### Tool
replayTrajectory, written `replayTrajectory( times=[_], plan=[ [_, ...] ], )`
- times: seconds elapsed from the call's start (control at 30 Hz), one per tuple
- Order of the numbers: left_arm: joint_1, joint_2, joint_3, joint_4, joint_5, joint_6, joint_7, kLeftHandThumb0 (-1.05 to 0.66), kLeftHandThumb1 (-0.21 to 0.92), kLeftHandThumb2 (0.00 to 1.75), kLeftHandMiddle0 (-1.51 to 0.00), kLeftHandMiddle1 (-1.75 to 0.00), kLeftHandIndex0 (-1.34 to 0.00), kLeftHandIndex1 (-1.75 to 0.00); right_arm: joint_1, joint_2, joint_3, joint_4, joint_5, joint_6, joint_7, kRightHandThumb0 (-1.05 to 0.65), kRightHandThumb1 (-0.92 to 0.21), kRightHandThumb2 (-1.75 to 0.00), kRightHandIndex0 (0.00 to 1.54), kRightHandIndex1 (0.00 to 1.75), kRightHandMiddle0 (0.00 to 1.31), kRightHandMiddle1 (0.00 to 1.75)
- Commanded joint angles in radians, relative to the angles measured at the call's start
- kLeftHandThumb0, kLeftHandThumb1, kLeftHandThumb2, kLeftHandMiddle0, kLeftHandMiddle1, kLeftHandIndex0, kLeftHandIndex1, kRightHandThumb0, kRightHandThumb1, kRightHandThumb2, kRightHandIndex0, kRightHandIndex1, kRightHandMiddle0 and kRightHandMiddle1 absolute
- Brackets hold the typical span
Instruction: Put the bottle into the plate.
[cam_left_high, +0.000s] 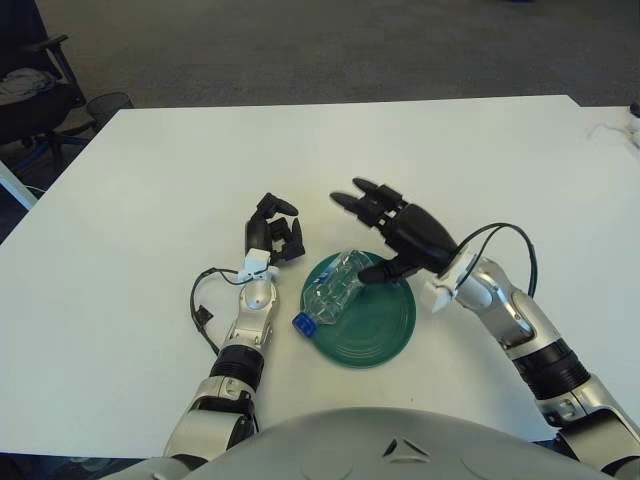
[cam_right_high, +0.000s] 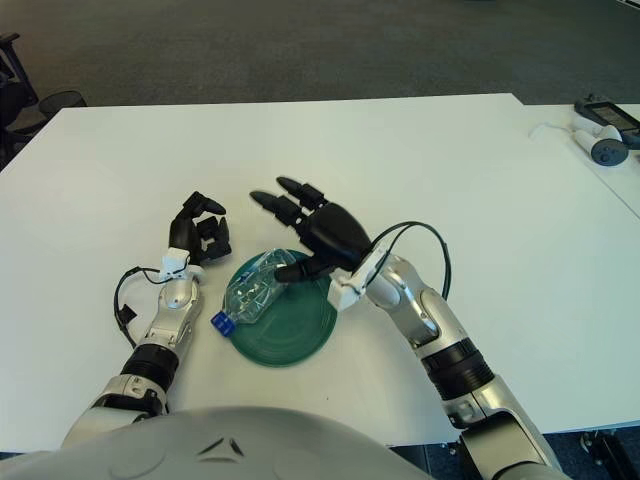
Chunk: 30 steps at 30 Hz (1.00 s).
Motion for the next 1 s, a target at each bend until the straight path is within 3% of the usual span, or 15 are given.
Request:
replayTrajectory(
  times=[0.0, 0.23, 0.4, 0.6, 0.77, 0.97],
  plan=[
    [0.178, 0.004, -0.019, 0.08, 0.05, 0.035, 0.021, -0.5, 0.23, 1.43, -1.24, -1.75, -0.68, -1.75, -0.063, 0.094, -0.104, 0.06, 0.155, 0.002, -0.082, -0.88, -0.92, -0.49, 0.17, 0.07, 0.0, 0.41],
    [0.18, 0.003, -0.015, 0.072, 0.055, 0.061, 0.028, -0.52, 0.19, 1.47, -1.25, -1.75, -0.71, -1.75, -0.027, 0.234, -0.159, 0.026, 0.264, 0.114, -0.147, -0.81, -0.92, -0.44, 0.27, 0.11, 0.0, 0.61],
    [0.185, 0.005, -0.014, 0.062, 0.061, 0.066, 0.032, -0.53, 0.17, 1.49, -1.26, -1.75, -0.73, -1.75, -0.02, 0.297, -0.18, 0.016, 0.364, 0.153, -0.136, -0.74, -0.92, -0.43, 0.32, 0.14, 0.0, 0.73],
    [0.195, 0.009, -0.021, 0.042, 0.081, 0.076, 0.048, -0.53, 0.16, 1.5, -1.27, -1.75, -0.73, -1.75, -0.017, 0.326, -0.226, 0.075, 0.446, 0.155, -0.119, -0.67, -0.92, -0.45, 0.35, 0.18, 0.0, 0.79],
    [0.206, 0.013, -0.025, 0.027, 0.089, 0.073, 0.047, -0.53, 0.17, 1.5, -1.27, -1.75, -0.73, -1.75, -0.021, 0.324, -0.28, 0.224, 0.509, 0.084, -0.094, -0.6, -0.92, -0.45, 0.39, 0.22, 0.0, 0.83],
    [0.22, 0.014, -0.023, 0.005, 0.08, 0.088, 0.028, -0.51, 0.19, 1.46, -1.27, -1.75, -0.7, -1.75, -0.002, 0.35, -0.287, 0.265, 0.517, 0.06, -0.092, -0.53, -0.88, -0.51, 0.32, 0.41, 0.0, 0.8]
  ],
)
